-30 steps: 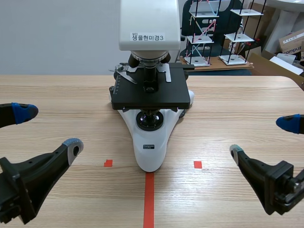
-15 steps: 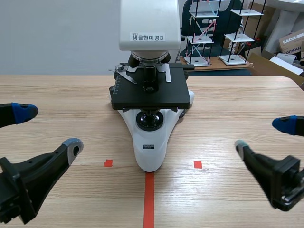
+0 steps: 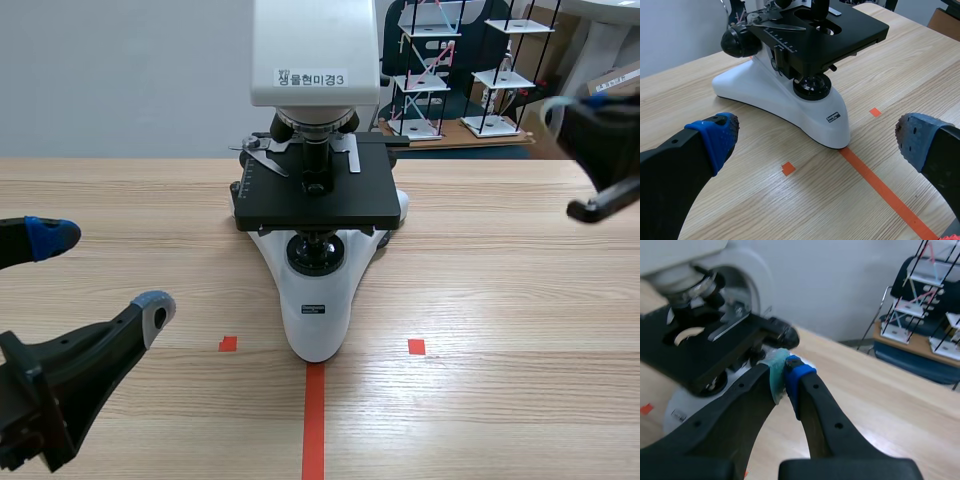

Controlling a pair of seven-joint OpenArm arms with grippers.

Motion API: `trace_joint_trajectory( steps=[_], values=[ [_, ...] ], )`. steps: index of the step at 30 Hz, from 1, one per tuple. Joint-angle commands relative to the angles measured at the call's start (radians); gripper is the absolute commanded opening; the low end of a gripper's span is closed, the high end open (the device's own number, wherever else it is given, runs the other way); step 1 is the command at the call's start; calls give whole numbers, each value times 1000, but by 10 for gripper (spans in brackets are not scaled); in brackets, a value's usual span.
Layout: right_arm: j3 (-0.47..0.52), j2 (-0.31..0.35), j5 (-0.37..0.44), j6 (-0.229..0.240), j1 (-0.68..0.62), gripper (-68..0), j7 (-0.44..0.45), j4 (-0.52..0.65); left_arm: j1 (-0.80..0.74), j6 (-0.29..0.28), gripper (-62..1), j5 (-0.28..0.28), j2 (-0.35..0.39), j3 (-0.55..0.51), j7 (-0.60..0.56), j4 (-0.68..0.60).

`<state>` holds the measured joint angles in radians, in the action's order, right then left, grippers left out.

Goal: Point at the coarse focus knob

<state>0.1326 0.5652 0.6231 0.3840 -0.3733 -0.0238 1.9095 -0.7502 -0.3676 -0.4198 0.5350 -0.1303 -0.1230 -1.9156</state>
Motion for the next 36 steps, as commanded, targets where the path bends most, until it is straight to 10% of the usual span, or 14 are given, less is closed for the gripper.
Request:
trace_joint_trajectory(
  steps=[1, 14, 36],
  values=[
    [-3, 24, 18, -3, 72, -676, -17, 12, 3, -2, 14, -6, 3, 5, -11, -13],
    [-262, 14, 46, -108, 560, -676, -280, -117, 3, -2, 14, -6, 3, 5, -11, -13],
    [-399, -161, 161, -16, 991, -676, -594, -637, 3, -13, 14, -7, 3, 5, -14, -13]
  ],
)
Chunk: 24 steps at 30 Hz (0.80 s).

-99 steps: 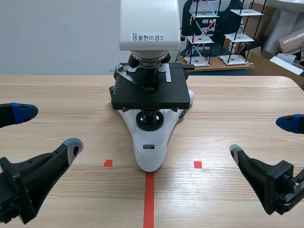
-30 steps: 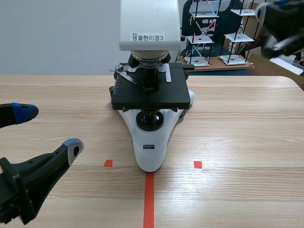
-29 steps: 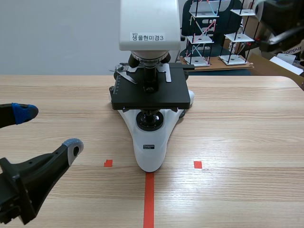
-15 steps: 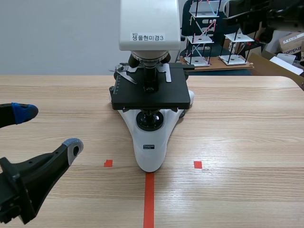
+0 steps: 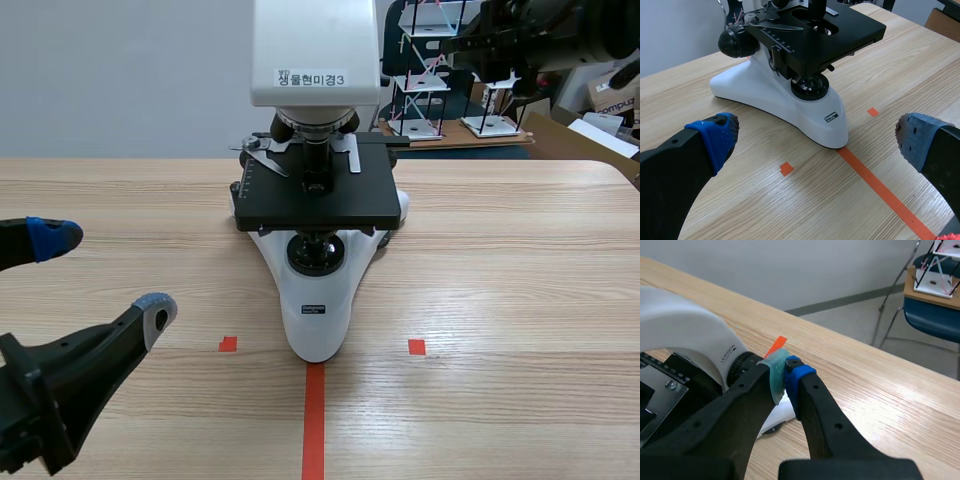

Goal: Point at the coarse focus knob

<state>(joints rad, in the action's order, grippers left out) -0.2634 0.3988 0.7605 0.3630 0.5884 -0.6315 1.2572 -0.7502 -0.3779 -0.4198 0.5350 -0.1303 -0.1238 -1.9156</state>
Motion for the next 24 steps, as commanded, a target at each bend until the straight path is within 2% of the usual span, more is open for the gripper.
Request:
trace_joint_trajectory(
  steps=[1, 5, 8, 10, 24],
  values=[
    [-8, 6, 42, 12, 41, -676, 0, 1, 3, -3, 14, -7, 3, 5, -13, -13],
    [-19, 6, 97, 51, 72, -676, -81, -21, 3, -3, 14, -6, 3, 5, -14, -13],
    [-19, 8, 149, 54, 74, -676, -133, -21, 3, -3, 14, -7, 3, 5, -14, -13],
    [-19, 8, 150, 54, 73, -676, -152, -21, 3, -3, 14, -7, 3, 5, -13, -13],
    [-19, 9, 153, 54, 71, -676, -145, -22, 3, -3, 14, -7, 3, 5, -14, -13]
  ],
)
